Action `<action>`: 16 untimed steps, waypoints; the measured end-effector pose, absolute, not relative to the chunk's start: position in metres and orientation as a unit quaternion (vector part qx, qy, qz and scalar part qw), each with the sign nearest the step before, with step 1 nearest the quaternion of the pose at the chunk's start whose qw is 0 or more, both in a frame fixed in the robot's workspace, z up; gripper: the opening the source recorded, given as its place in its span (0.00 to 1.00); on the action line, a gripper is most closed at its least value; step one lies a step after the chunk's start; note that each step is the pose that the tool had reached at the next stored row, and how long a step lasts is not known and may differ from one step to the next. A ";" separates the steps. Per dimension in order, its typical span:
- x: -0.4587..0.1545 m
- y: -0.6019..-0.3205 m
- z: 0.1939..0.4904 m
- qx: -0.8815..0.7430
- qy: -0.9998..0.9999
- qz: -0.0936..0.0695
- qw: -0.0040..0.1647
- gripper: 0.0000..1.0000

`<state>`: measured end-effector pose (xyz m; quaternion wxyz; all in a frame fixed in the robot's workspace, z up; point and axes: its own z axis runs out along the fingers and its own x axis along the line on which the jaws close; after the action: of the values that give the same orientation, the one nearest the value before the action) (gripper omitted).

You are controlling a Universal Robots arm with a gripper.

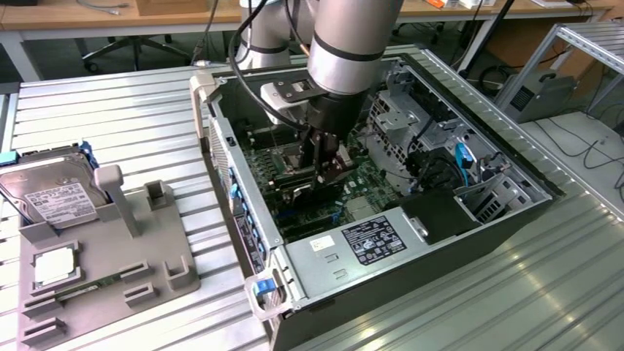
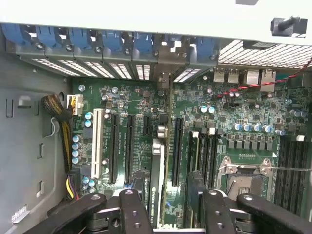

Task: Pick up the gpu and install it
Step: 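Insert the gpu into the slot, then press down on the gpu until it lock into place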

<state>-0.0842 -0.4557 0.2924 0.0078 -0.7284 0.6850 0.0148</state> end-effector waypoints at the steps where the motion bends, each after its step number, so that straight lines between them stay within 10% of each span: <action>1: -0.084 -0.456 0.293 -0.728 0.685 0.015 0.008 0.48; 4: -0.084 -0.456 0.293 -0.728 0.685 0.015 0.008 0.48; 5: -0.084 -0.456 0.293 -0.728 0.685 0.015 0.008 0.40; 6: -0.084 -0.456 0.293 -0.728 0.685 0.015 0.008 0.11; 16: -0.096 -0.451 0.277 -0.728 0.685 0.016 -0.002 0.11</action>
<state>-0.0958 -0.4512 0.2767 -0.0019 -0.7284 0.6850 0.0160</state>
